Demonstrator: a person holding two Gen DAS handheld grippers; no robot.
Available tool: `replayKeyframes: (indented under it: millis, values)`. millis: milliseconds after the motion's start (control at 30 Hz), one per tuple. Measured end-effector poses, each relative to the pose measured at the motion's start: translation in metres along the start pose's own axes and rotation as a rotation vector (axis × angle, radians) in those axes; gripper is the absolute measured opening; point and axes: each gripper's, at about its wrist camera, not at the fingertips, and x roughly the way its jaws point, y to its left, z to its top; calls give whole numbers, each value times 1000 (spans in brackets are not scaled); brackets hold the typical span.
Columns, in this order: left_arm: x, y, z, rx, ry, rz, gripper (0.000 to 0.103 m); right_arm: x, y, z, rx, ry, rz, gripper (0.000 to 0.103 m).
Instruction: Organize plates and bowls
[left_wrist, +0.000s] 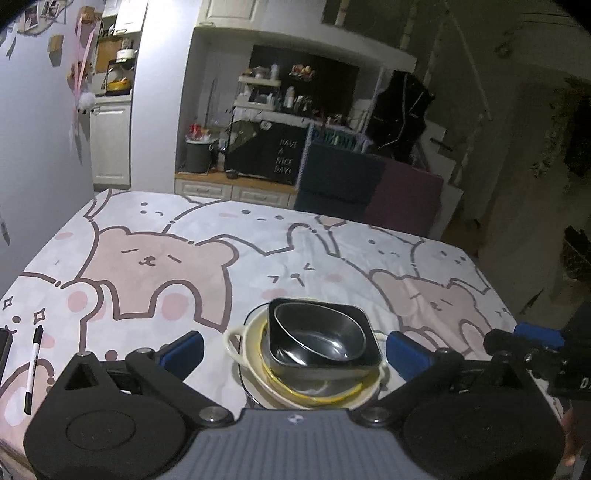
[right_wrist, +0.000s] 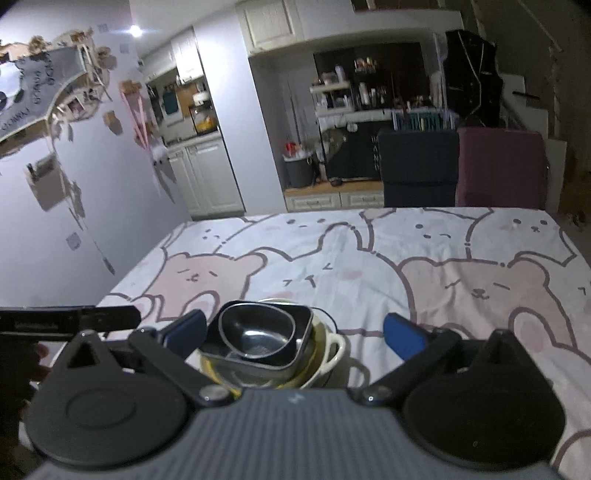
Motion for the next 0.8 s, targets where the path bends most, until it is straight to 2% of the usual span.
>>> replayKeyframes:
  millis: [200, 367, 500, 800]
  values:
    - [-21, -11, -26, 58, -49, 41, 103, -22, 8, -26, -37, -37, -38, 103]
    - [-30, -16, -45, 80, -48, 28, 103, -32, 12, -46, -45, -47, -49, 103]
    - [-37, -23, -58, 124, -63, 48, 103, -39, 16, -60, -66, -45, -47, 103]
    - [-45, -25, -75, 126, -76, 26, 103, -54, 14, -77, -74, -71, -84, 103]
